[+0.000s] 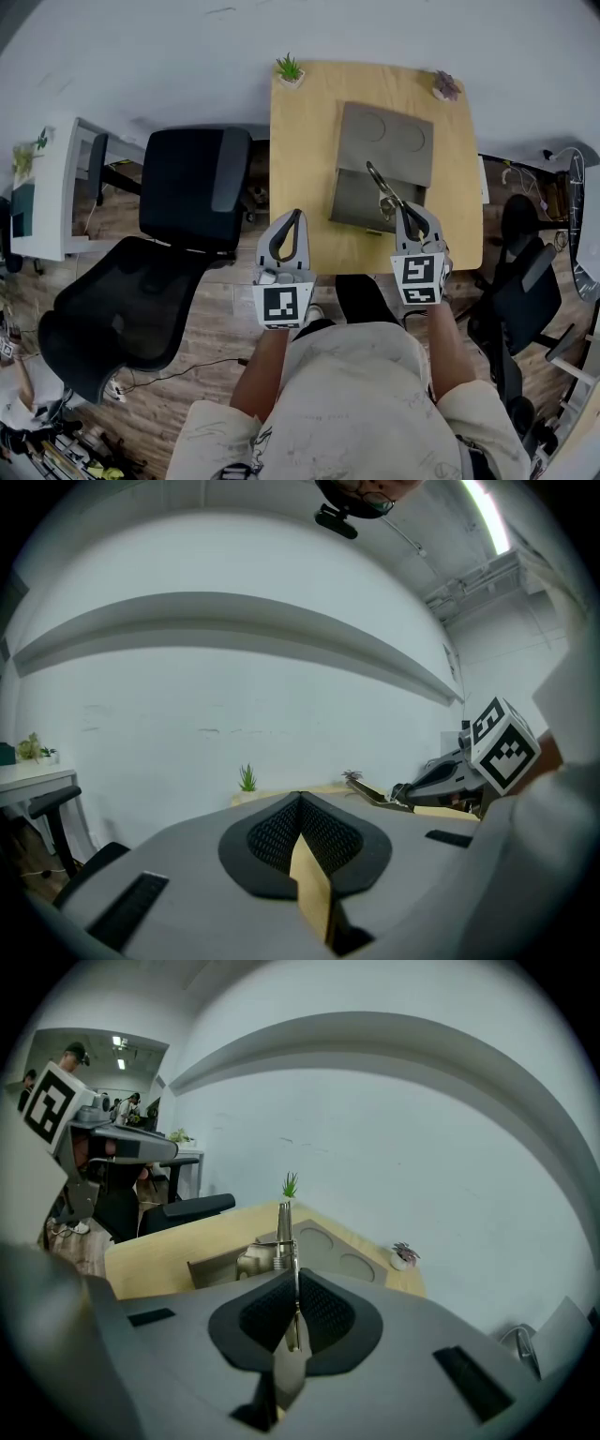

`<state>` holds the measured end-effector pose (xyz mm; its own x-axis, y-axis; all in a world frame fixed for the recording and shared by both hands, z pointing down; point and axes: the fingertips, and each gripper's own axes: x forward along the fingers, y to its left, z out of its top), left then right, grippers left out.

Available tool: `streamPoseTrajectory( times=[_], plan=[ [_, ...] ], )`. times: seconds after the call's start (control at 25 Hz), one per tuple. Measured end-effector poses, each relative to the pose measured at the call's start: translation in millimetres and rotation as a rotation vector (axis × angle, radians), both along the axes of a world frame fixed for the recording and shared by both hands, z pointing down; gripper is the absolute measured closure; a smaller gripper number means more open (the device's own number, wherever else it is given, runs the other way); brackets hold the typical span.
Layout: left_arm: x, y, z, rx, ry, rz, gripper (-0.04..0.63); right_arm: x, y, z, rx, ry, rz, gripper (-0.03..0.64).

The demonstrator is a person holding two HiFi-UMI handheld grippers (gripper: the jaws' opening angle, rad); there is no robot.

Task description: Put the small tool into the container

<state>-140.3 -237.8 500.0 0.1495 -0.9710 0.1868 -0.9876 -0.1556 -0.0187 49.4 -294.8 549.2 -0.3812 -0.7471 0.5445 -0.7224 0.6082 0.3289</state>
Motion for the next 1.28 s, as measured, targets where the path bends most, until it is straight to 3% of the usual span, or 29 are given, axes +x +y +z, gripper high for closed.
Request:
streamPoseTrajectory(
  times=[0.44, 0.72, 1.28],
  plan=[
    [-6, 4, 11, -0.033, -0.002, -0.019, 0.591, -7, -2, 24, -0.037, 0.109, -0.076, 0.597],
    [-7, 4, 19, -0.062, 0.014, -0.032, 0.591, -8, -6, 37, -0.021, 0.232, -0.132, 0.597],
    [-7, 1, 21, -0.042, 0.01, -0.04, 0.591, -13, -10, 61, -0.022, 0.418, -0.193, 0.597]
  ],
)
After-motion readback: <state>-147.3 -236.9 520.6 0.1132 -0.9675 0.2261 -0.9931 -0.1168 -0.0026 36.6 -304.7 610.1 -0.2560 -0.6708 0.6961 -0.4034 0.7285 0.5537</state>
